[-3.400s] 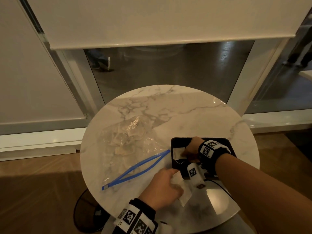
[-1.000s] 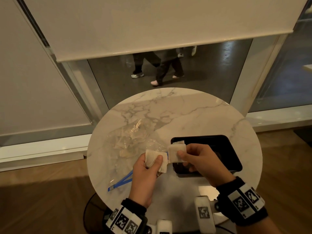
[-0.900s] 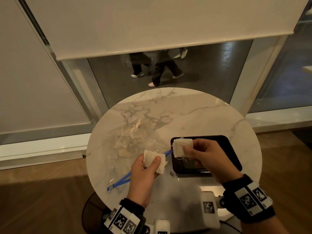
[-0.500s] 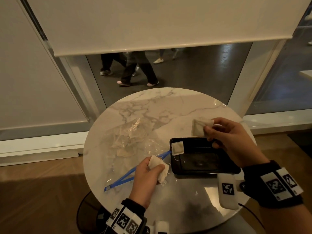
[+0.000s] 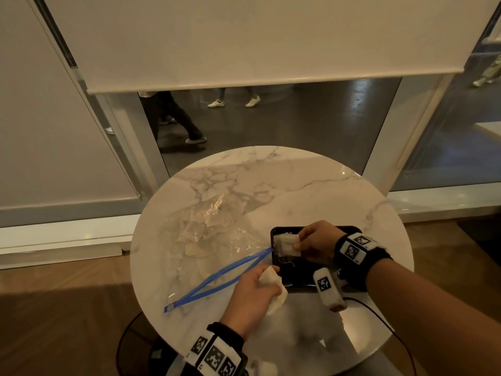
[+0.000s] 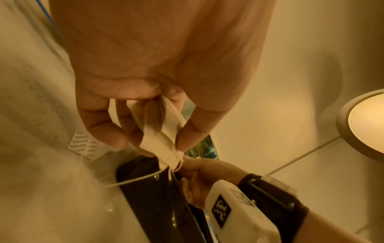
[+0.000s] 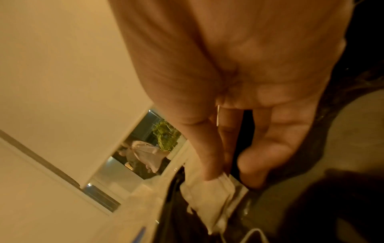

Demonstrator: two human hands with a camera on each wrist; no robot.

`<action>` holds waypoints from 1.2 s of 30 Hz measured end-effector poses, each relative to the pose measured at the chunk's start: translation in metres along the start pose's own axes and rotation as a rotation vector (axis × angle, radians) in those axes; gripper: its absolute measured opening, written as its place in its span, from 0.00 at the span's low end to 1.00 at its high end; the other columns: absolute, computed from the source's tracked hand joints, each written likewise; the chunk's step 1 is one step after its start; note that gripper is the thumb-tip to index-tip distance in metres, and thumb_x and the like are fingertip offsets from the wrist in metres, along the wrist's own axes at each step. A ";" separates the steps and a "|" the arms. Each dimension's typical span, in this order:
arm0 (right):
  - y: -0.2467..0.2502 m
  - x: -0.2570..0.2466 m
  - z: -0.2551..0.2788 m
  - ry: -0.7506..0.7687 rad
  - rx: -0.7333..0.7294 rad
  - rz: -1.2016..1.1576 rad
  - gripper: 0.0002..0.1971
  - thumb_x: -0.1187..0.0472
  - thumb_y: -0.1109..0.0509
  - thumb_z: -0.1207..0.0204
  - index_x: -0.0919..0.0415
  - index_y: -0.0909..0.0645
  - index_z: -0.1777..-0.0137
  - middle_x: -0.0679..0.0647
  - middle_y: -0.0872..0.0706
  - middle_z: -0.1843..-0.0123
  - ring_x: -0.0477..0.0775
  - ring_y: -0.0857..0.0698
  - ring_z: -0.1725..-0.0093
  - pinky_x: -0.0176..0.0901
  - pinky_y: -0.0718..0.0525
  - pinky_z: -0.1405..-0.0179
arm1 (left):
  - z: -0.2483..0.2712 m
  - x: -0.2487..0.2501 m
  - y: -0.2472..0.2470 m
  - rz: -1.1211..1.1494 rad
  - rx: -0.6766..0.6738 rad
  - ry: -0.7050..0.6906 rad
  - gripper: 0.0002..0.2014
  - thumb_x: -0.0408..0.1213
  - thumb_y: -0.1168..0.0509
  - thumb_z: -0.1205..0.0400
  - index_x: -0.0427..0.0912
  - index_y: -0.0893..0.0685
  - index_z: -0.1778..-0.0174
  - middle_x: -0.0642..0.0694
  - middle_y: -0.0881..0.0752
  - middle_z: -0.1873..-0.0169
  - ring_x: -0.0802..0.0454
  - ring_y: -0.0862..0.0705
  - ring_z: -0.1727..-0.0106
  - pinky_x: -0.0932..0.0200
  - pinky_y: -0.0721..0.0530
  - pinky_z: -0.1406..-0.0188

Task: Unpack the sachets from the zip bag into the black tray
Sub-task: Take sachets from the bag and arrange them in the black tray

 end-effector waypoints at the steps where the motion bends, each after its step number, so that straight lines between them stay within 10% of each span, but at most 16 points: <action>1: 0.000 0.001 -0.005 -0.013 0.025 0.036 0.06 0.72 0.20 0.29 0.64 0.14 0.59 0.61 0.14 0.60 0.56 0.14 0.62 0.46 0.11 0.70 | -0.001 0.000 -0.001 -0.026 -0.001 -0.002 0.17 0.32 0.30 0.21 0.57 0.14 0.40 0.51 0.14 0.42 0.55 0.14 0.44 0.68 0.16 0.60; 9: -0.007 0.008 -0.024 -0.090 0.085 0.177 0.06 0.68 0.17 0.31 0.60 0.12 0.63 0.58 0.12 0.64 0.58 0.12 0.62 0.51 0.08 0.62 | -0.004 -0.004 -0.005 -0.085 -0.017 -0.006 0.17 0.34 0.30 0.20 0.58 0.16 0.39 0.54 0.14 0.44 0.56 0.15 0.43 0.60 0.14 0.46; 14: -0.009 0.012 -0.029 -0.128 0.071 0.246 0.11 0.64 0.15 0.33 0.66 0.10 0.53 0.62 0.08 0.52 0.58 0.09 0.53 0.55 0.09 0.46 | -0.004 -0.003 -0.004 -0.077 -0.015 -0.023 0.15 0.33 0.31 0.19 0.57 0.16 0.42 0.55 0.15 0.47 0.58 0.15 0.46 0.66 0.17 0.55; 19: -0.003 0.012 -0.026 -0.203 0.134 0.367 0.26 0.48 0.13 0.38 0.63 0.14 0.46 0.58 0.08 0.53 0.56 0.08 0.54 0.50 0.08 0.50 | -0.004 -0.004 -0.004 -0.068 -0.022 -0.012 0.15 0.34 0.31 0.19 0.60 0.16 0.42 0.54 0.16 0.45 0.56 0.16 0.44 0.64 0.16 0.54; 26: -0.007 0.018 -0.034 -0.236 0.153 0.158 0.20 0.54 0.19 0.27 0.69 0.15 0.45 0.65 0.09 0.55 0.65 0.08 0.56 0.61 0.08 0.52 | -0.006 -0.003 -0.005 -0.065 -0.023 -0.030 0.15 0.34 0.31 0.19 0.57 0.16 0.41 0.54 0.15 0.45 0.56 0.15 0.45 0.66 0.15 0.55; 33: -0.019 0.014 -0.036 -0.222 0.077 0.121 0.14 0.61 0.20 0.25 0.70 0.15 0.45 0.64 0.12 0.60 0.61 0.11 0.64 0.51 0.10 0.69 | -0.008 -0.006 -0.006 -0.059 -0.022 -0.024 0.15 0.34 0.30 0.19 0.56 0.16 0.40 0.52 0.15 0.44 0.55 0.15 0.43 0.64 0.15 0.53; 36: -0.023 0.015 -0.037 -0.192 0.028 0.154 0.14 0.67 0.19 0.29 0.68 0.13 0.44 0.63 0.10 0.56 0.61 0.08 0.56 0.57 0.07 0.54 | -0.009 -0.006 -0.006 -0.063 -0.020 -0.031 0.15 0.34 0.31 0.19 0.57 0.16 0.40 0.54 0.15 0.46 0.57 0.15 0.45 0.67 0.17 0.55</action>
Point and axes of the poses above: each hand's wrist, its own z-axis away from the middle knuckle, its own y-axis out of the back of the hand, x = y × z, the point moved 7 cm from there along -z, towards the middle knuckle
